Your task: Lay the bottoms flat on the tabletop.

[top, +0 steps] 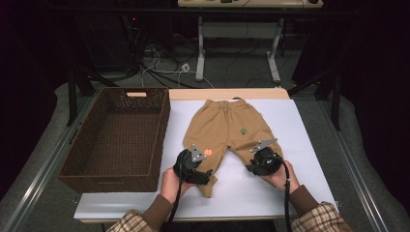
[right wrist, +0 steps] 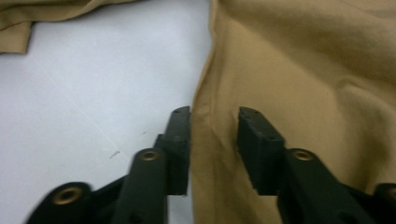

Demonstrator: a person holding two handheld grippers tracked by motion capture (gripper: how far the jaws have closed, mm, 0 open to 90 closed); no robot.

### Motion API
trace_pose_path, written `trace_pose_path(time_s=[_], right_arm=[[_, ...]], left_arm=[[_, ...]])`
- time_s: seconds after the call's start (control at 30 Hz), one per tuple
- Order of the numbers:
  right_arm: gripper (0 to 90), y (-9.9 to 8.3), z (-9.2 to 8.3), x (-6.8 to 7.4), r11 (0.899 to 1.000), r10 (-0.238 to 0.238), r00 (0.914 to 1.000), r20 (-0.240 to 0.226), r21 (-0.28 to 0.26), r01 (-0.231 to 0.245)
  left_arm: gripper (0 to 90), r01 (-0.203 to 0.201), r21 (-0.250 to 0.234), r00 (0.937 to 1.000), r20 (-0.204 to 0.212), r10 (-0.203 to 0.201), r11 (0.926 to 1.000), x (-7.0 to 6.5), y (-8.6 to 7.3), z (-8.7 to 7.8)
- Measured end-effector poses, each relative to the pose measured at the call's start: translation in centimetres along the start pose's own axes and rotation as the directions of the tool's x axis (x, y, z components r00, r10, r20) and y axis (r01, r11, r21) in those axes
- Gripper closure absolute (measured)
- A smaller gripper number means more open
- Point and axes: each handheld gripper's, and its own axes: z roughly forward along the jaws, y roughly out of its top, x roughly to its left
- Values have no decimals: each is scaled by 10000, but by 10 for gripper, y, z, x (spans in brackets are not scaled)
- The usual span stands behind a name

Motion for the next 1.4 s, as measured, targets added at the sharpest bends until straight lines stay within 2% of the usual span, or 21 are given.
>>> trace_pose_path(time_s=[0.1,0.17,0.23,0.33,0.43,0.5,0.57,0.6,0.67,0.7,0.77,0.8,0.87,0.97,1.07,1.13,1.2,1.3,1.4], right_arm=[[833,1,2,5,9998,-192,9998,58,-64,193],[876,2,2,8,9996,-268,9993,244,-120,271],[888,2,2,8,9998,-130,9997,222,-166,134],[894,3,1,11,9994,211,9998,-58,-259,-213],[899,7,0,17,9983,324,9989,-335,-475,-340],[895,8,2,20,9986,213,9987,-459,-475,-235],[872,9,3,21,9990,118,9992,-383,-426,-135],[805,10,1,19,9987,131,9997,-184,-484,-140],[786,9,-1,17,9986,113,9999,-61,-521,-116],[706,8,-5,12,9976,225,9996,178,-663,-213],[682,8,-7,9,9975,266,9995,151,-660,-255],[624,6,-8,5,9968,377,9992,128,-713,-367],[572,5,-8,4,9969,355,9994,-45,-698,-358],[572,6,-6,6,9974,273,9996,-86,-665,-278],[690,8,2,14,9986,41,10000,-3,-534,-42],[823,8,7,16,9992,-34,10000,23,-393,35],[878,9,8,18,9994,-171,9997,190,-298,177],[890,9,9,18,9993,-118,9996,262,-349,127],[893,9,8,20,9987,98,9998,-184,-496,-107]], left_arm=[[216,24,-25,10000,-21,-24,10000,1,0,-1],[216,39,-29,10000,-16,-39,10000,1,0,-1],[216,2,-57,10000,5,-2,10000,1,0,-1],[216,-22,-119,10000,49,23,9999,-1,1,-1],[217,-91,-167,9999,130,93,9998,-2,1,-2],[218,-130,-211,9998,152,133,9997,-4,2,-2],[218,-171,-220,9997,187,175,9996,-6,2,-3],[219,-277,-242,9993,249,283,9993,-9,3,-3],[222,-307,-251,9990,303,315,9992,-11,3,-3],[225,-399,-257,9985,369,408,9989,-14,4,-3],[233,-462,-258,9980,416,473,9986,-15,4,-3],[236,-627,-275,9968,485,640,9977,-19,5,-3],[256,-762,-343,9946,682,784,9965,-23,6,-3],[286,-884,-335,9932,731,906,9955,-26,6,-2],[347,-1145,-451,9881,985,1185,9924,-31,6,-2],[391,-1218,-497,9863,1057,1265,9913,-32,7,-2],[448,-1352,-556,9829,1185,1410,9893,-34,7,-3],[484,-1429,-559,9800,1317,1492,9882,-36,7,-2],[558,-1672,-396,9700,1725,1715,9851,-42,6,3]])
